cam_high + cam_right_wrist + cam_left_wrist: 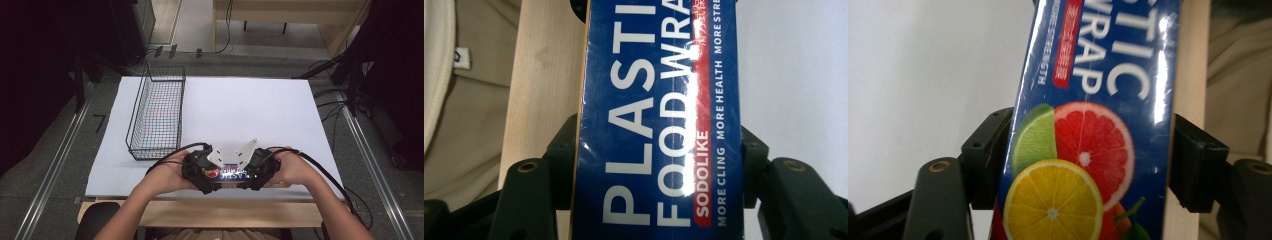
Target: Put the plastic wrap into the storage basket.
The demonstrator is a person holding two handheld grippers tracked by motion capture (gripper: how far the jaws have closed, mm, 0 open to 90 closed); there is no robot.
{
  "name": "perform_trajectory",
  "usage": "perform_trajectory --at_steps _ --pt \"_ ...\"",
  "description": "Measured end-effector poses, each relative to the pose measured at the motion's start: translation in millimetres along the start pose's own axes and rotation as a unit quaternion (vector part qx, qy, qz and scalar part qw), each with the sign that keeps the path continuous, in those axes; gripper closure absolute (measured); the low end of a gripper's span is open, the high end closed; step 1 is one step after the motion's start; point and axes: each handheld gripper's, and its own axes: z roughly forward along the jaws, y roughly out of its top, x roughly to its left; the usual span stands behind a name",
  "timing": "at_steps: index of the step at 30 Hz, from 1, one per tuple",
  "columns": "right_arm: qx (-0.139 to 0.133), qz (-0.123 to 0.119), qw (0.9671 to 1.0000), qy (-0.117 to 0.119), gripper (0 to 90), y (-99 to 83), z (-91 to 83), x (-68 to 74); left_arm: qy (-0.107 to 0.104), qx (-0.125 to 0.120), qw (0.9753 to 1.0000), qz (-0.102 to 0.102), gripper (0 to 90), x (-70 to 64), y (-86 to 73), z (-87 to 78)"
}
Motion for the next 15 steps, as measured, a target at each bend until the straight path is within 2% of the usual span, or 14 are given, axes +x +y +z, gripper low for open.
perform_trajectory --at_steps 3,8,12,15 --pt "0.006 -0.002 1.0000 0.003 40.9 -1.2 3.2 -0.6 0.011 0.006 0.9999 0.011 33.4 -2.2 -1.3 5.6" --pt "0.009 0.001 0.9999 0.010 40.7 -2.8 4.7 -0.6 -0.008 -0.008 0.9999 0.007 36.1 1.0 -4.6 7.0" --pt "0.013 -0.005 0.9999 0.003 40.3 -1.7 4.7 3.1 -0.010 -0.011 0.9998 0.015 38.2 -0.5 -5.8 5.6" --pt "0.004 -0.009 0.9999 0.011 39.7 -2.0 3.1 2.3 -0.020 -0.006 0.9997 0.010 38.9 -2.2 -3.4 1.1"
